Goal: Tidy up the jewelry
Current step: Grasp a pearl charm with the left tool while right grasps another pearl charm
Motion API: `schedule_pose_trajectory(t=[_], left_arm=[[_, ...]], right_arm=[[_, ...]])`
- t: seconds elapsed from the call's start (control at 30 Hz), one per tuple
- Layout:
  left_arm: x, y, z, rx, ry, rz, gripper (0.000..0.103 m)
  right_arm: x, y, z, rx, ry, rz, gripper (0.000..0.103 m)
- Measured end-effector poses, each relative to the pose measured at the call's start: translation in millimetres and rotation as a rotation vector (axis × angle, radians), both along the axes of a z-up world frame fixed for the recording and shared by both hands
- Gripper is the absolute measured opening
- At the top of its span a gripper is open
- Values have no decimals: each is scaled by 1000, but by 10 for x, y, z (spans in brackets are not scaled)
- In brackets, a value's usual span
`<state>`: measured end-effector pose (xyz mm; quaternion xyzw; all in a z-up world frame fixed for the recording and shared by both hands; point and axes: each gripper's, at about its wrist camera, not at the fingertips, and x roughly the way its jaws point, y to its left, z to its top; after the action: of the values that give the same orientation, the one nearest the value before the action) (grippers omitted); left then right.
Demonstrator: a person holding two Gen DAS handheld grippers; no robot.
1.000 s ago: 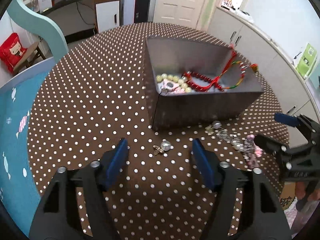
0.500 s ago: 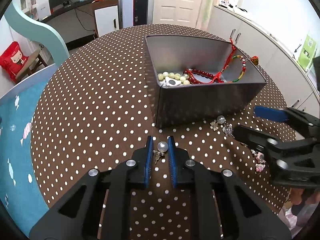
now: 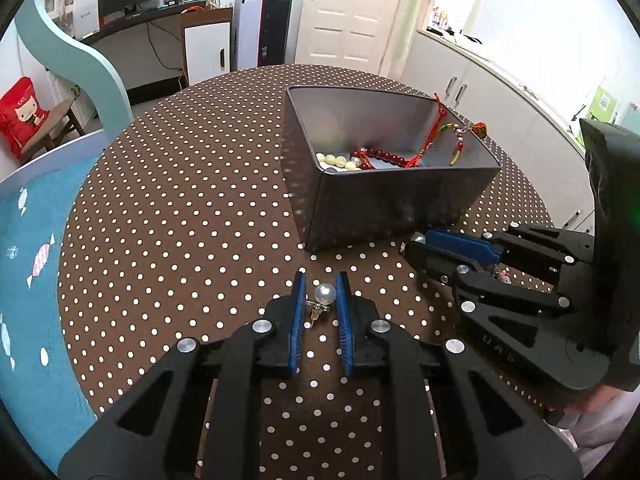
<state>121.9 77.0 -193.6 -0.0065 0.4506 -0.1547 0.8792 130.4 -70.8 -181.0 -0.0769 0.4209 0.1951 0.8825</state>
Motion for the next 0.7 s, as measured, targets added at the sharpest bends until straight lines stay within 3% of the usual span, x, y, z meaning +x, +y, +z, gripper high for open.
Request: schedule_pose_trajectory(t=[0.17,0.2,0.23,0.5,0.53,0.63,0.7], left_arm=[[-21,5,54,-12,-21,-3,15],[-29,-2,64,-11,-24,-3,15],[-35,-15,70,-11,-26,-4,15],[-56,-93,169,2,-44,-17,15],[-73,-98,168,4,-43,-16,15],[-91,-83,166,7,-39,-10,15],[-85,-59,163,7,-37,-4,15]], right_arm=[[16,-105,8,42,21,-16,12],[17,-125,13,42,18,-23,2],[26,-149,20,58,25,-24,0],[9,-246,53,58,50,-44,4],[12,-268,73,102,63,-32,6],[-16,-233,151,121,45,-23,46],[-43,-144,153,88,26,-1,46]])
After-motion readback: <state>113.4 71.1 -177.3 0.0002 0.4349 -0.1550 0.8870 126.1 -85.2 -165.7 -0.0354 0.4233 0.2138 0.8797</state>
